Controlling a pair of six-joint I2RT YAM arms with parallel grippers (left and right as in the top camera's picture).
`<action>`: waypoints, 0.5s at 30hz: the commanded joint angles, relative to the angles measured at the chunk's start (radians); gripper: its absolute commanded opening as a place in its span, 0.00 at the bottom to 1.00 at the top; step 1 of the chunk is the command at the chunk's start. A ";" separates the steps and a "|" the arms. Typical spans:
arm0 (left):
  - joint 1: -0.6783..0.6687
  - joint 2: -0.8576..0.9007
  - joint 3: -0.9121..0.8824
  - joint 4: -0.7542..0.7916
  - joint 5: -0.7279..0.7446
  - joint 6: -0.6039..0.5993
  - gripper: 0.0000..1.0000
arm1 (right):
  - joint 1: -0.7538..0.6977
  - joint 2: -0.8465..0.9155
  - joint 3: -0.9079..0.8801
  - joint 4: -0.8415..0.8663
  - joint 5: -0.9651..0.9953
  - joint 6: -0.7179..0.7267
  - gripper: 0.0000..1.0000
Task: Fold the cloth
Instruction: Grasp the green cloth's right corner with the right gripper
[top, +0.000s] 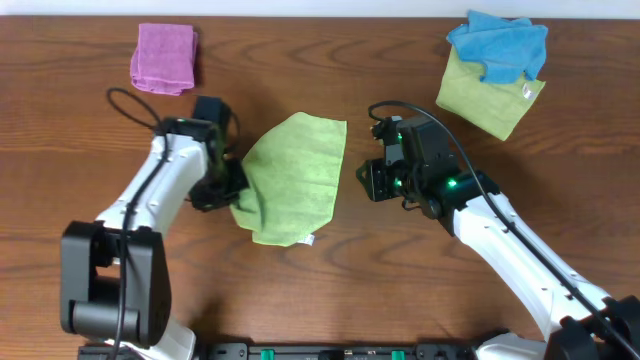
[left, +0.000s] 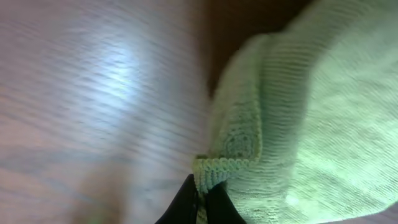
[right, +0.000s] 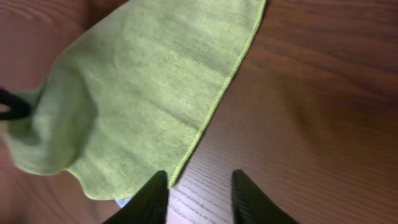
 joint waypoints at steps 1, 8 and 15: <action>-0.034 0.005 0.011 0.017 -0.076 -0.053 0.06 | 0.008 -0.006 0.002 -0.001 -0.040 -0.002 0.26; -0.029 0.005 0.011 0.007 -0.148 -0.077 0.06 | 0.008 0.007 0.002 0.079 -0.040 -0.002 0.02; -0.029 0.005 0.011 0.013 -0.169 -0.078 0.06 | 0.008 0.132 0.002 0.272 -0.031 -0.002 0.02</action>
